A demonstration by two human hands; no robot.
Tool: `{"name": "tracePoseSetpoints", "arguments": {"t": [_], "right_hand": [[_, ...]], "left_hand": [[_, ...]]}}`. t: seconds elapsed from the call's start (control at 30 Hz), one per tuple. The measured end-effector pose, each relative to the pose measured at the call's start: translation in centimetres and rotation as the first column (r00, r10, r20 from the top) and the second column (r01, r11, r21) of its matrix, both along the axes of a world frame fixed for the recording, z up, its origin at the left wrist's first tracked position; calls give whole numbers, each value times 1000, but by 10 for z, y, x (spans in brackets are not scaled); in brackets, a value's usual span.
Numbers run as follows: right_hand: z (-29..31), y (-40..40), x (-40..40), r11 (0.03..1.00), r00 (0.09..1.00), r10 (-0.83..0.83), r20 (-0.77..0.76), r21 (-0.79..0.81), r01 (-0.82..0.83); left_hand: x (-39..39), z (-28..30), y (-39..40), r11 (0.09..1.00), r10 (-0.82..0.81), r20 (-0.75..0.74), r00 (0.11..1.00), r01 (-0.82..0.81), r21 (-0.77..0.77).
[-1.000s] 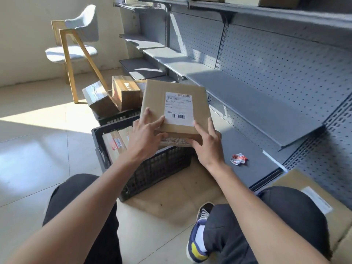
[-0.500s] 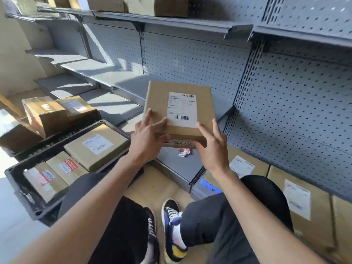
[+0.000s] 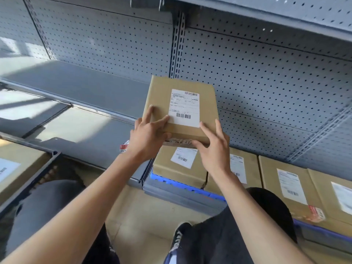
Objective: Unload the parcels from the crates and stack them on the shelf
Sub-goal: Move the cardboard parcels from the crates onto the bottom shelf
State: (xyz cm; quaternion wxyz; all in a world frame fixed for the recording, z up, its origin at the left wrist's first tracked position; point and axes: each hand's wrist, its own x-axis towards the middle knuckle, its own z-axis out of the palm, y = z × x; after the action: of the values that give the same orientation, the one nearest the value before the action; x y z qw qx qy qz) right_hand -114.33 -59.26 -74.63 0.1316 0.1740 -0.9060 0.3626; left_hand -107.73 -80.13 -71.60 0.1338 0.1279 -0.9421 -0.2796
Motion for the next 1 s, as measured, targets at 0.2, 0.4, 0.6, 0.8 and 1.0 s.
{"name": "tracePoseSetpoints", "arguments": {"t": [0.2,0.4,0.6,0.8,1.0], "right_hand": [[-29,25,-19,997,996,-73,43,25,72],[-69,37,-31,996,988,-90,123,35,86],[-98,38,-36,990,979,-116,168,105,99],[-123,33,-40,986,973,-109,205,143,80],[-147,24,-41,982,965,-102,242,178,59]], "left_hand": [[-36,-35,18,997,-80,32,996,80,11],[-53,-80,27,993,-115,94,989,113,26],[-62,-114,27,992,-128,147,981,124,38],[-69,-141,21,993,-116,205,972,110,41],[-69,-162,13,995,-93,225,970,79,67]]}}
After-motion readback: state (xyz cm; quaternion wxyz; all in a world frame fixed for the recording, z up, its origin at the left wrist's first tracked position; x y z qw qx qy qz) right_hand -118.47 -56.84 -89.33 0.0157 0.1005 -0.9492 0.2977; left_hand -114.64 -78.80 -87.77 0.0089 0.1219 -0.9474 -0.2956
